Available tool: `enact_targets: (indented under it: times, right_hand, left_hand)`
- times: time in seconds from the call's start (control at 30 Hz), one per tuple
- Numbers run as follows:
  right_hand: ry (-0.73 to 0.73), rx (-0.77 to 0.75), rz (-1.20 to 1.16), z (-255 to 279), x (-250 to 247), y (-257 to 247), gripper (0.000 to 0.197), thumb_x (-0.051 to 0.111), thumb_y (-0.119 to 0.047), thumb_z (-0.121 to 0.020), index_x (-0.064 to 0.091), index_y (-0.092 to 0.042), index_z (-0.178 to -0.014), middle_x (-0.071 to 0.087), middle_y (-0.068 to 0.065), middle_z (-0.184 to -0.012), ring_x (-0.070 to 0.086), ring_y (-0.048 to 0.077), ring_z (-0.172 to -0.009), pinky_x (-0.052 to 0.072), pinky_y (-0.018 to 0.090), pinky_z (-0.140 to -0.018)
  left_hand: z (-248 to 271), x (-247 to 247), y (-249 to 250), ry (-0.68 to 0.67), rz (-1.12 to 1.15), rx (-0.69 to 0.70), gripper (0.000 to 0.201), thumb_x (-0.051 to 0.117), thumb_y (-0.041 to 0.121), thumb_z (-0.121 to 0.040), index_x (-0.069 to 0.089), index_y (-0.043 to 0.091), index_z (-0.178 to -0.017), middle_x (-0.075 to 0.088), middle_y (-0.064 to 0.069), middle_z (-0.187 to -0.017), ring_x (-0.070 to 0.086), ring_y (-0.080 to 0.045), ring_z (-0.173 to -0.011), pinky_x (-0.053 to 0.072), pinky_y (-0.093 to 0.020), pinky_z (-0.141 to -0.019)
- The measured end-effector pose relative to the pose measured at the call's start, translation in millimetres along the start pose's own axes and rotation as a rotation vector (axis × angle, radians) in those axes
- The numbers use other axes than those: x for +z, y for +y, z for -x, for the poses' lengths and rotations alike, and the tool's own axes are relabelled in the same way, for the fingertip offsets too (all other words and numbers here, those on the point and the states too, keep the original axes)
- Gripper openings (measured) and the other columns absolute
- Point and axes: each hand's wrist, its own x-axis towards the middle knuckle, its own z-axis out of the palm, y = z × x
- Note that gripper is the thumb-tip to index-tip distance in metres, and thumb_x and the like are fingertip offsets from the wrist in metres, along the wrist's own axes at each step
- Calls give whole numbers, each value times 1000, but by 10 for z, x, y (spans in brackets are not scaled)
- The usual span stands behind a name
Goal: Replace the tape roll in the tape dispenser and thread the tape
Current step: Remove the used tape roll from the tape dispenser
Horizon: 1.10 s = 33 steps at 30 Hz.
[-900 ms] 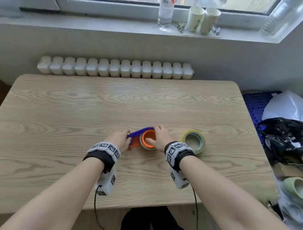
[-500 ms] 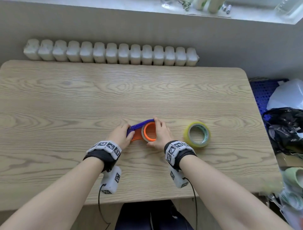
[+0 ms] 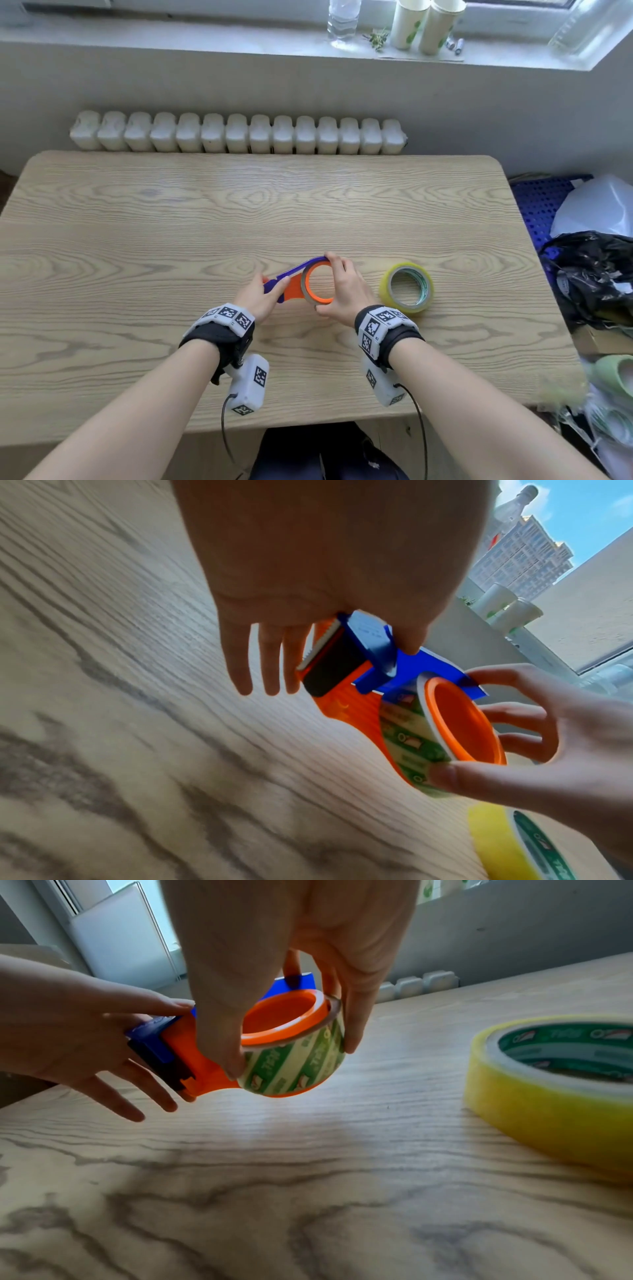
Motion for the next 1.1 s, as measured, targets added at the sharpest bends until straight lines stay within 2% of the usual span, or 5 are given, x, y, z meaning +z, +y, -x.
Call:
enact_targets:
  times: [0.1,0.5,0.73,0.83,1.1]
  right_hand:
    - [27,-17,1,41,-136,-18,99,78,-30,-61,21,-25,-141,41,6,-133,45,27,-122,46,38,-91]
    - [95,-54,-63,154,-438,-93,120,83,-31,-61,1,-15,-148,33,8,-150,37,24,-135,40,34,-102]
    - [138,-70,-56,193,-421,-103,104,84,-38,-58,26,-10,-140,42,5,-140,43,21,-129,37,29,-102]
    - [145,-69,-58,206,-423,-127,103,84,-39,-59,28,-10,-139,44,5,-138,44,21,-127,39,31,-102]
    - [152,-122,-93,210,-477,-219,102,84,-42,-58,29,-10,-138,45,6,-134,46,21,-125,42,34,-100]
  left_hand:
    - [42,-30,117,28,20,-7,42,47,57,-87,51,18,-70,59,-1,-72,56,-27,-77,37,-30,-64]
    - [99,-124,320,121,62,28,51,46,60,-86,52,10,-79,49,-1,-65,46,-20,-60,33,-31,-59]
    - [76,-143,257,167,19,61,47,41,57,-89,47,12,-76,52,0,-69,49,-25,-73,33,-33,-69]
    - [114,-141,254,192,4,58,52,41,57,-89,55,7,-92,61,-6,-84,54,-27,-83,35,-33,-74]
    - [171,-201,168,197,-3,87,50,39,49,-94,44,18,-55,44,2,-54,45,-23,-57,31,-33,-62]
